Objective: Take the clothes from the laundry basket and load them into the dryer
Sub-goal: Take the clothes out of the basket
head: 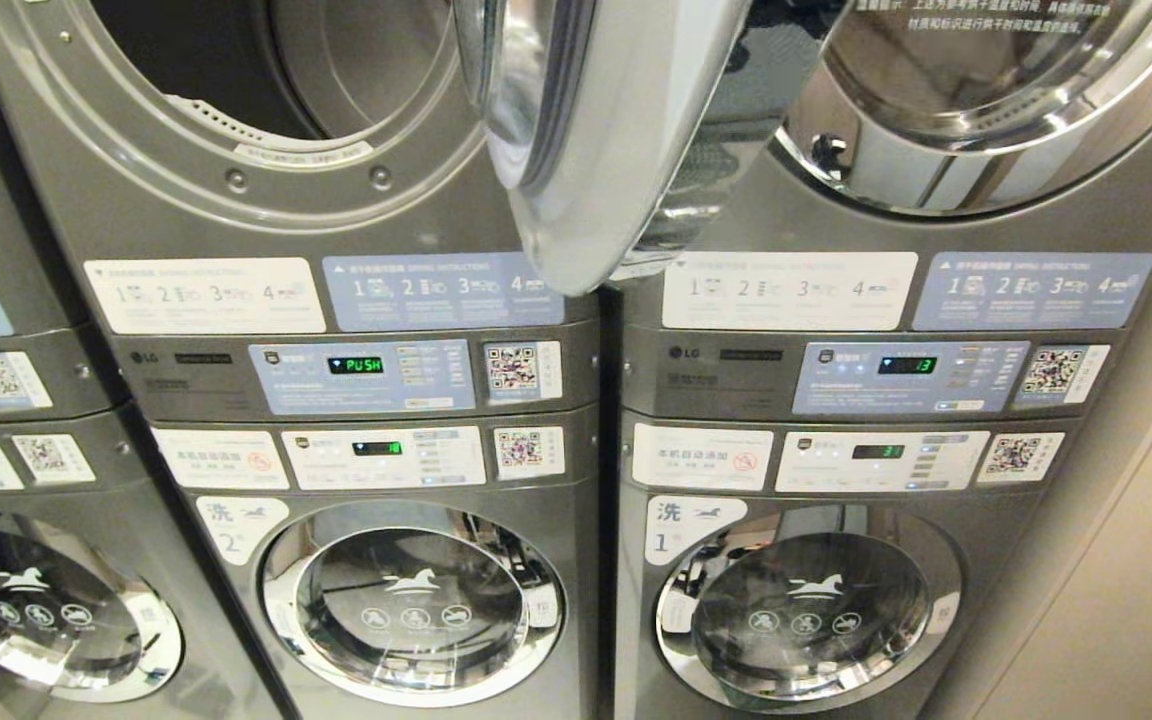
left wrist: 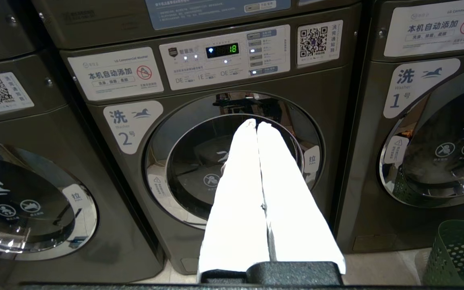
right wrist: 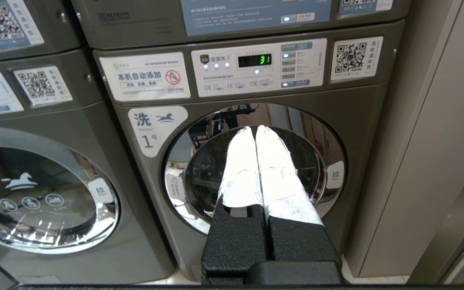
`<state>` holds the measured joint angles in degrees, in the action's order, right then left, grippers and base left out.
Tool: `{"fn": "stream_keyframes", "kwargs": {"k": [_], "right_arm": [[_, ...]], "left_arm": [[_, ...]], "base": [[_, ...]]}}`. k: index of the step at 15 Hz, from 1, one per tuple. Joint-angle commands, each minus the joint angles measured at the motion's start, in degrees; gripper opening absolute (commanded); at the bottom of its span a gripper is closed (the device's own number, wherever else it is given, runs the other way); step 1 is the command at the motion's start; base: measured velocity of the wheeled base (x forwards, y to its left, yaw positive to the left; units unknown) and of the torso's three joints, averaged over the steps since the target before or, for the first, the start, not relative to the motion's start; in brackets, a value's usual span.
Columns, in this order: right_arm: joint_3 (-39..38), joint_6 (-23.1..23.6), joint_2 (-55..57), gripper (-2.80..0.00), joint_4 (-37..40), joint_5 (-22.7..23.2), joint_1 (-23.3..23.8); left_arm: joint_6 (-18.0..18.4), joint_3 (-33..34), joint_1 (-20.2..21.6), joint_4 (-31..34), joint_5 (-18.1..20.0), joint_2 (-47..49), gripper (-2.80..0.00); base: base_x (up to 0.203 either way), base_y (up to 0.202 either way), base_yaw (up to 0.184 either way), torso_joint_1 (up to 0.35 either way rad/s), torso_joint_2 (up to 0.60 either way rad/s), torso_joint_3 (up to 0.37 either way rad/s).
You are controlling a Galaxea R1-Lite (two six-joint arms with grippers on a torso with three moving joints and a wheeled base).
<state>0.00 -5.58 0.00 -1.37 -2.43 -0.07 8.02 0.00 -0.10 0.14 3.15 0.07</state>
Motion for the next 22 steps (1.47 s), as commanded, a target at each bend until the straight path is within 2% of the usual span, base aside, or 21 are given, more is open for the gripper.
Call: {"fn": "stream_keyframes", "kwargs": {"k": [1,5,8,14,22], "right_arm": [[-0.4,0.0,0.1,-2.80,0.0,0.0,0.1],[-0.4,0.0,0.1,-2.80,0.0,0.0,0.0],[-0.4,0.5,0.1,-2.80,0.0,0.0,0.1],[-0.4,-0.7,0.1,-2.80,0.0,-0.1,0.0],[-0.4,-0.7,0.1,-2.80,0.0,-0.1,0.0]], "left_arm": [[-0.1,0.0,0.0,0.0,-0.1,0.0,-2.80],[-2.4,0.0,0.0,0.2,-0.3,-0.1,-2.80],[-3.9,0.0,0.0,0.1,-1.8,0.0,-2.80],[-3.6,0.0,0.0,0.2,-1.6,-0.1,-2.80],[-3.8,0.0,0.0,0.2,-1.8,0.0,-2.80]], "base": [[0.000,0.000,0.000,-0.125,0.30,0.154],[0.000,0.000,0.000,-0.142,0.32,0.176],[0.000,0.000,0.000,-0.152,0.33,0.183],[0.000,0.000,0.000,-0.168,0.38,0.211],[0.000,0.000,0.000,-0.226,0.54,0.308]]}}
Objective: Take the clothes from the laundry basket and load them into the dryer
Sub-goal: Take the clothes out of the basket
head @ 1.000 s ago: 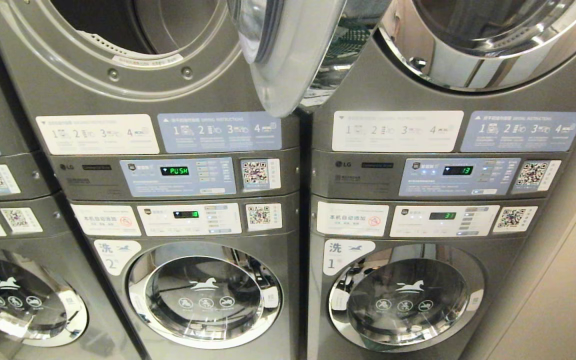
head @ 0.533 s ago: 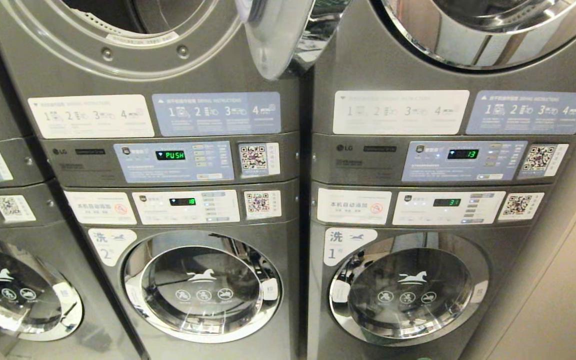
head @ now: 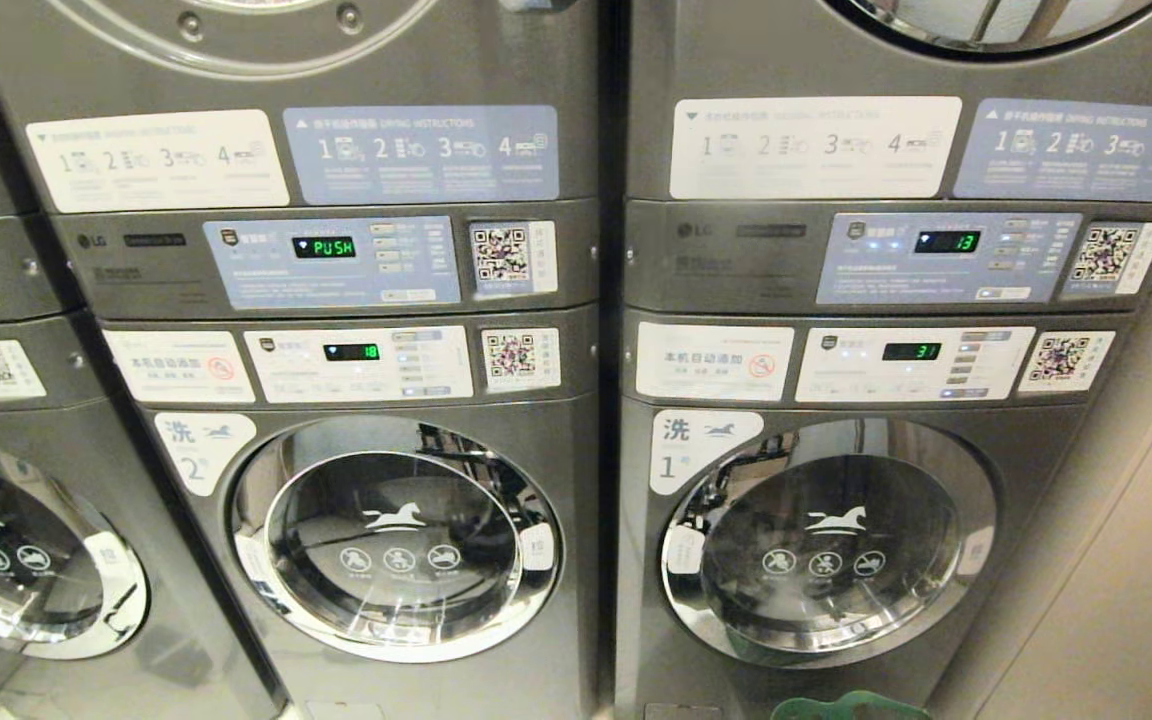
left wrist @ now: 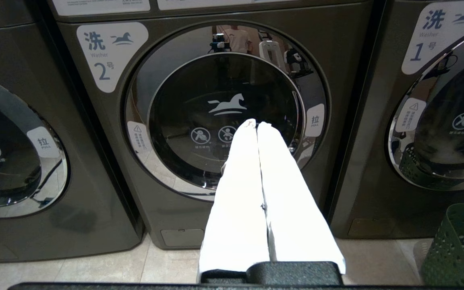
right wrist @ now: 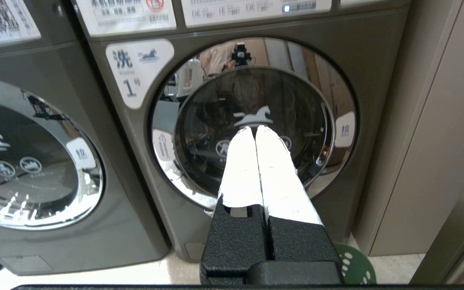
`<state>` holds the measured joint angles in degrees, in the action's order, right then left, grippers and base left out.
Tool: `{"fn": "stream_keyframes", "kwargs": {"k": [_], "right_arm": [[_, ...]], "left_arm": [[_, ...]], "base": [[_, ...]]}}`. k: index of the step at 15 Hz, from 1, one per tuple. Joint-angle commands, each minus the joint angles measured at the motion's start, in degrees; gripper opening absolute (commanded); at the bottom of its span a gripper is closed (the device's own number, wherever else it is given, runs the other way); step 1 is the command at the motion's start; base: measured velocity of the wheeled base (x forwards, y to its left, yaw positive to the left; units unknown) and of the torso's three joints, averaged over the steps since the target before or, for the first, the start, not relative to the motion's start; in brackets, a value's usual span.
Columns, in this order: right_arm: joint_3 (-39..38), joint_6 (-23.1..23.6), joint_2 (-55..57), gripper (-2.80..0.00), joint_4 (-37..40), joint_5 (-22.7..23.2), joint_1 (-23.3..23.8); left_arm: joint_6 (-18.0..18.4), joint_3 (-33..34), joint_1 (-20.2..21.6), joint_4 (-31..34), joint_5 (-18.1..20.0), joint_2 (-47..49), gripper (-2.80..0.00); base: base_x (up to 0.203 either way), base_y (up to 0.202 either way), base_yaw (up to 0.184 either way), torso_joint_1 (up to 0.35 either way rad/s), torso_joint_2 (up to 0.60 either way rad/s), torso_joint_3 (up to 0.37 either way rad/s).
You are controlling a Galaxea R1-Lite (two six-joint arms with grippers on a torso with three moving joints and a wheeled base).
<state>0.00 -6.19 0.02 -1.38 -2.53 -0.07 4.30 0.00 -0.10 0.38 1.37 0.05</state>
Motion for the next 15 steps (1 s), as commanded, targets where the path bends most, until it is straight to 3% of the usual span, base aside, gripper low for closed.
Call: {"fn": "stream_keyframes", "kwargs": {"k": [1,3,15], "right_arm": [[-0.4,0.0,0.1,-2.80,0.0,0.0,0.0],[-0.4,0.0,0.1,-2.80,0.0,0.0,0.0],[-0.4,0.0,0.1,-2.80,0.0,0.0,0.0]], "left_arm": [[0.4,0.0,0.0,0.1,0.2,0.0,-2.80],[2.1,0.0,0.0,-0.1,0.5,0.0,-2.80],[2.2,0.0,0.0,0.1,0.1,0.0,-2.80]], "base": [[0.000,0.000,0.000,-0.208,0.51,0.313],[0.000,0.000,0.000,-0.198,0.51,0.314],[0.000,0.000,0.000,-0.157,0.48,0.321]]}}
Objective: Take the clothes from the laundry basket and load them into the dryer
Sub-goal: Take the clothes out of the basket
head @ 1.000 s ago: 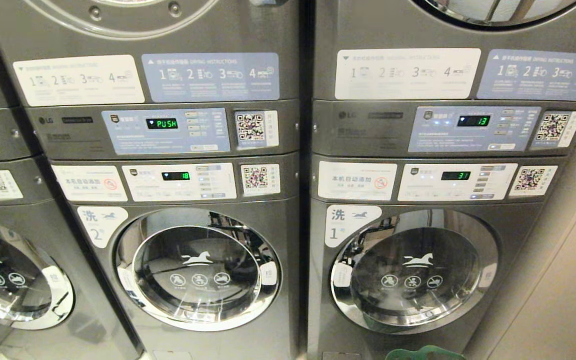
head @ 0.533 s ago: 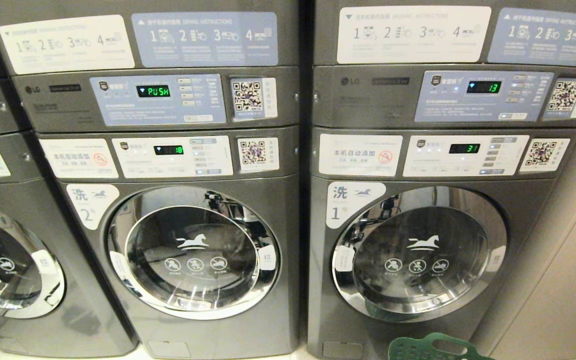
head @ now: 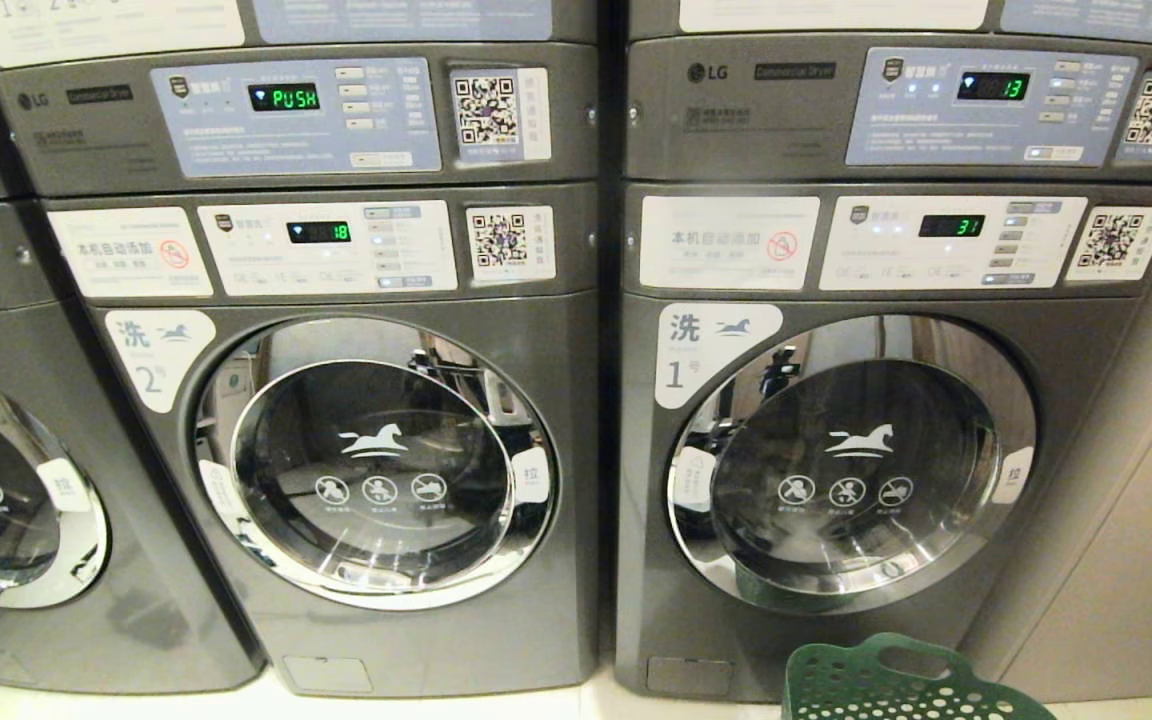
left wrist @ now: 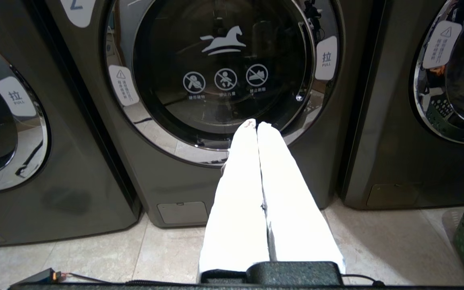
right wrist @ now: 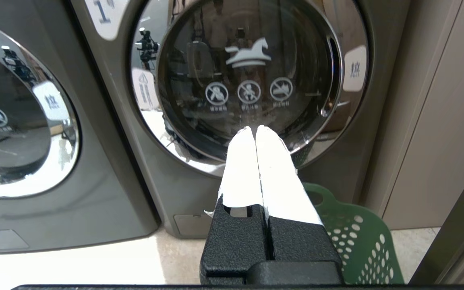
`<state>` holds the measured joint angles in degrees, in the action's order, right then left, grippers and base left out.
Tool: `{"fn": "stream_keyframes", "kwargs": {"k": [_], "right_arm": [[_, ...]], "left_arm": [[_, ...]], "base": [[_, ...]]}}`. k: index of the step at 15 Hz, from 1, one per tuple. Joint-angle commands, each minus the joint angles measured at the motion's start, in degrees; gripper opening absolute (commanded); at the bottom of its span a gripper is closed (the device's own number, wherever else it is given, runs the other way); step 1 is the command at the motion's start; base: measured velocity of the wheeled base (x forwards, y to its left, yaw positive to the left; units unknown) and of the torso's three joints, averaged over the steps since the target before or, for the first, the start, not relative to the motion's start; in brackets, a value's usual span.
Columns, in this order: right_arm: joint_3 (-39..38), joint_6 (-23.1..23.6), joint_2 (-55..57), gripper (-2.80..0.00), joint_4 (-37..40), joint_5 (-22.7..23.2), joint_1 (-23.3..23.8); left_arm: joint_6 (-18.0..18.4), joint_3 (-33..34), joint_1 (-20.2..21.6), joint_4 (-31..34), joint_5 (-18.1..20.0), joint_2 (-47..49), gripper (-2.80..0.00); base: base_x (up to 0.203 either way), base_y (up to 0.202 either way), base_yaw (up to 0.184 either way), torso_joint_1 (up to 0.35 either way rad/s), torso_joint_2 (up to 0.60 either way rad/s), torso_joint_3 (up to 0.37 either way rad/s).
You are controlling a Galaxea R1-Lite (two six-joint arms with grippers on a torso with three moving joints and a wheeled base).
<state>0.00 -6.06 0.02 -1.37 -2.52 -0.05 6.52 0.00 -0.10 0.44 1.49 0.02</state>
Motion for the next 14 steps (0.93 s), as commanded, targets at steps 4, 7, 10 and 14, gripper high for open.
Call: {"fn": "stream_keyframes", "kwargs": {"k": [4,7,10,14], "right_arm": [[-0.4,0.0,0.1,-2.80,0.0,0.0,0.0],[-0.4,0.0,0.1,-2.80,0.0,0.0,0.0],[-0.4,0.0,0.1,-2.80,0.0,0.0,0.0],[-0.4,0.0,0.1,-2.80,0.0,0.0,0.0]], "left_arm": [[0.0,0.0,0.0,-0.1,0.0,0.0,-2.80],[-0.6,0.0,0.0,0.0,0.0,0.0,-2.80],[-0.6,0.0,0.0,0.0,0.0,0.1,-2.80],[-0.8,0.0,0.0,0.0,-0.1,0.0,-2.80]], "base": [[0.000,0.000,0.000,-0.070,0.44,0.341],[0.000,0.000,0.000,0.000,0.04,0.011],[0.000,0.000,0.000,0.000,0.00,0.000],[0.000,0.000,0.000,-0.023,0.10,0.101]]}}
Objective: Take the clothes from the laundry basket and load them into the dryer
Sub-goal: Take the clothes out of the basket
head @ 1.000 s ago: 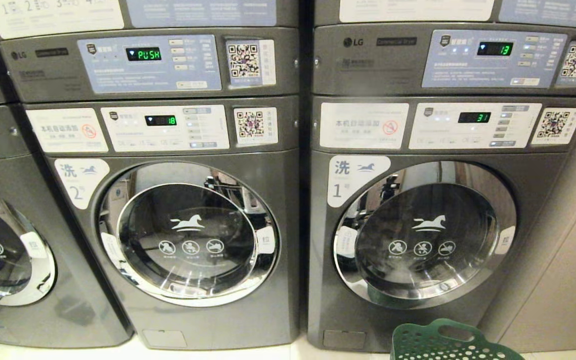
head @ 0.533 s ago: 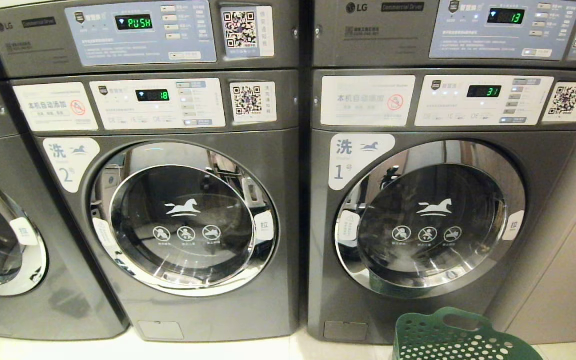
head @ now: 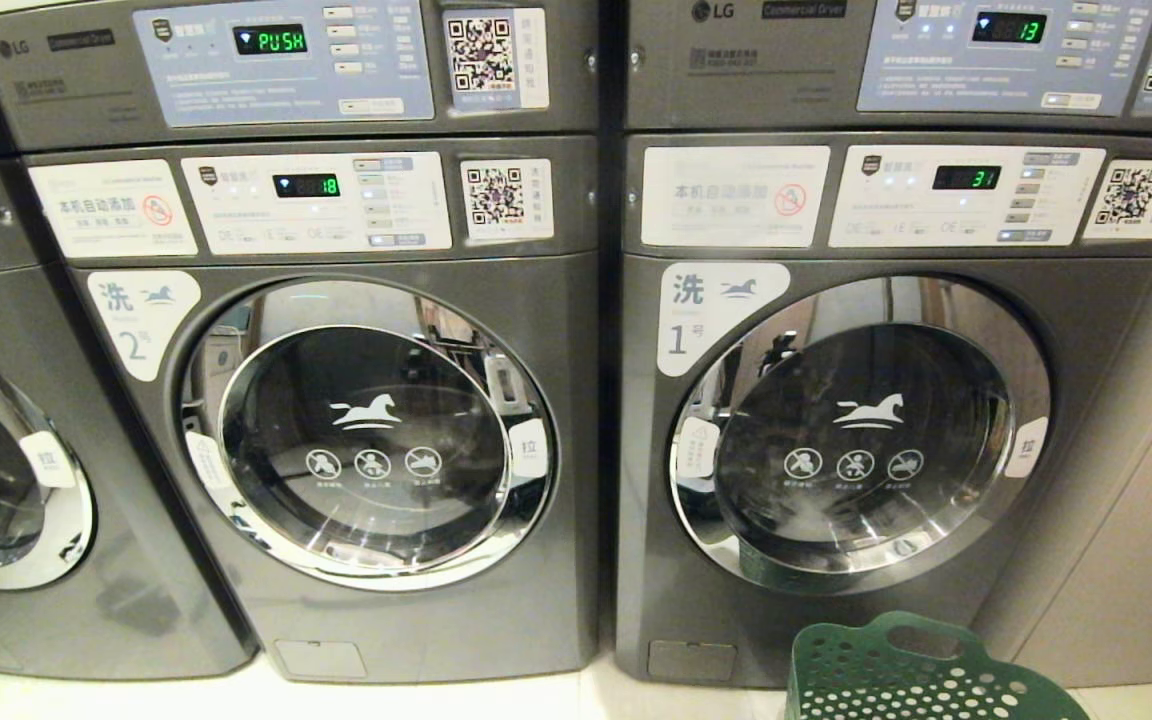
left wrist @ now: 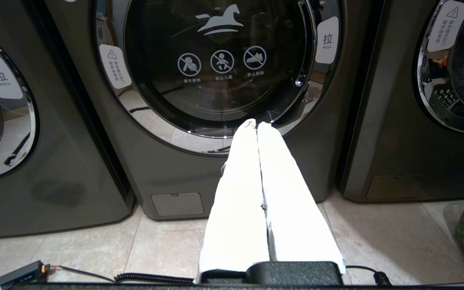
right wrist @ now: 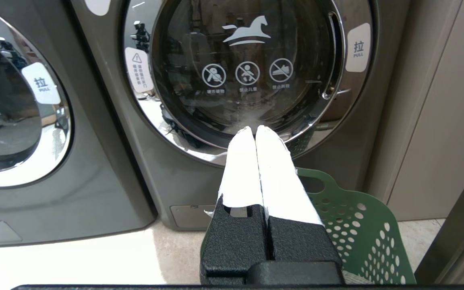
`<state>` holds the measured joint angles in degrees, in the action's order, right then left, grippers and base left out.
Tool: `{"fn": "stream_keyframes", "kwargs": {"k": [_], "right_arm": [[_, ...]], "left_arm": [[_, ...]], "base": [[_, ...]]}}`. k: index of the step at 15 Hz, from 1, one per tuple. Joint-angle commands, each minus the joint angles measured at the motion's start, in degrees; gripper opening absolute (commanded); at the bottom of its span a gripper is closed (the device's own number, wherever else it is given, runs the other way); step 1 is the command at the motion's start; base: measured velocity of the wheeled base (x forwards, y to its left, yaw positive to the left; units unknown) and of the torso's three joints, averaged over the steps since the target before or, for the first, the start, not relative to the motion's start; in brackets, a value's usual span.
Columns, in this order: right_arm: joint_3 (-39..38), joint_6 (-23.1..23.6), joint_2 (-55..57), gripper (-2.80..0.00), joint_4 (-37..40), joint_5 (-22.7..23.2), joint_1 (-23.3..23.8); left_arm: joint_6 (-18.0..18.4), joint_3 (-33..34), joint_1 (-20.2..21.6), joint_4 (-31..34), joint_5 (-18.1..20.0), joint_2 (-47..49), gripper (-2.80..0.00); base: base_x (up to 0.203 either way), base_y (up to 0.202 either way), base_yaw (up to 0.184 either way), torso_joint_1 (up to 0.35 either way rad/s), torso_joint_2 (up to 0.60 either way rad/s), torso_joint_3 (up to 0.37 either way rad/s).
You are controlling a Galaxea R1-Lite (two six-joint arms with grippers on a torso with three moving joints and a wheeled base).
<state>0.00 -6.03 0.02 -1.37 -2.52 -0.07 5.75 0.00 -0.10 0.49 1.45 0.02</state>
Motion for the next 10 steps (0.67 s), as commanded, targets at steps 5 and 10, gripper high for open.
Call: {"fn": "stream_keyframes", "kwargs": {"k": [5,10], "right_arm": [[-0.4,0.0,0.1,-2.80,0.0,0.1,0.0],[-0.4,0.0,0.1,-2.80,0.0,0.0,0.0]], "left_arm": [[0.2,0.0,0.0,0.0,0.1,0.1,-2.80],[0.4,0.0,0.0,-0.1,0.2,0.1,-2.80]], "base": [[0.000,0.000,0.000,0.001,0.00,-0.020],[0.000,0.000,0.000,0.006,0.00,-0.177]]}}
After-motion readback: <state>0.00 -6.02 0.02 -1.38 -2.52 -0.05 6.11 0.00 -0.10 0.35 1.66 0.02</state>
